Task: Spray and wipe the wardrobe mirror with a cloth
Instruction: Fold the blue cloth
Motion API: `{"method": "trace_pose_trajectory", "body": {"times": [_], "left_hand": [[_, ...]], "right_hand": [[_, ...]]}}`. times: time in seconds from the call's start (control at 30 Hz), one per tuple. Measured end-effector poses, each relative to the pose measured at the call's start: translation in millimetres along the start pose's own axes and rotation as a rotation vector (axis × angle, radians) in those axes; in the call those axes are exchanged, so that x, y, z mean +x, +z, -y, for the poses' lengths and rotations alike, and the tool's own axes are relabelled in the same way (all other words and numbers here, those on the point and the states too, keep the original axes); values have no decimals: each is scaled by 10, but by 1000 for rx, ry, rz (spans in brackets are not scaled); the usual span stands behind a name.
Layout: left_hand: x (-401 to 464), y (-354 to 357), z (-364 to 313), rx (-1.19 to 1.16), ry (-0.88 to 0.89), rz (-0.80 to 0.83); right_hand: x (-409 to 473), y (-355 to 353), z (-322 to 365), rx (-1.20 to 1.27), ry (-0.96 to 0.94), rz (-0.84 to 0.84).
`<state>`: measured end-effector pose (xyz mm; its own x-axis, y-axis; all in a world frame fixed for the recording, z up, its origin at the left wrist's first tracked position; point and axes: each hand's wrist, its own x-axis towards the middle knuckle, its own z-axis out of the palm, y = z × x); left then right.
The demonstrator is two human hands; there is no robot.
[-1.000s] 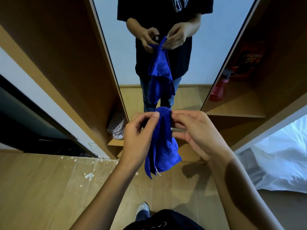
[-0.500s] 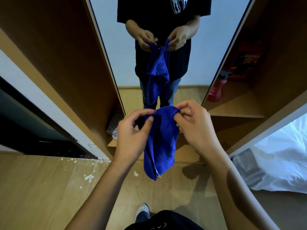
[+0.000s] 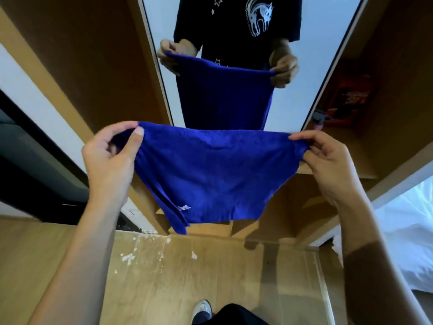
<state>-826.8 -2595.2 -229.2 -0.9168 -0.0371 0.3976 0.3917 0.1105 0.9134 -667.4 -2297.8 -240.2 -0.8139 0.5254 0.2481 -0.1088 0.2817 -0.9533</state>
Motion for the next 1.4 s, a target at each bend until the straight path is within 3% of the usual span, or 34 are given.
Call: {"method": "trace_pose_trajectory", "body": {"times": [0.13, 0.47, 0.73, 0.93, 1.03, 1.17, 1.4], "left_hand": [[135, -17, -44, 34, 29, -10], [358, -158, 34, 6, -78, 101], [421, -209, -54, -261, -399, 240], [445, -249, -58, -368, -503, 288], [460, -271, -45, -339, -438, 334], [477, -277, -33, -94, -254, 339], [470, -262, -113, -104, -190, 360]], "right_hand": [[49, -62, 45, -66, -102, 7], [149, -96, 112, -96, -161, -194], [78, -280, 248, -25, -130, -105], [68, -306, 347, 44, -129, -140], [75, -289, 371, 79, -102, -161], [79, -251, 391, 92, -93, -186], [105, -226, 479, 209, -76, -250]]}}
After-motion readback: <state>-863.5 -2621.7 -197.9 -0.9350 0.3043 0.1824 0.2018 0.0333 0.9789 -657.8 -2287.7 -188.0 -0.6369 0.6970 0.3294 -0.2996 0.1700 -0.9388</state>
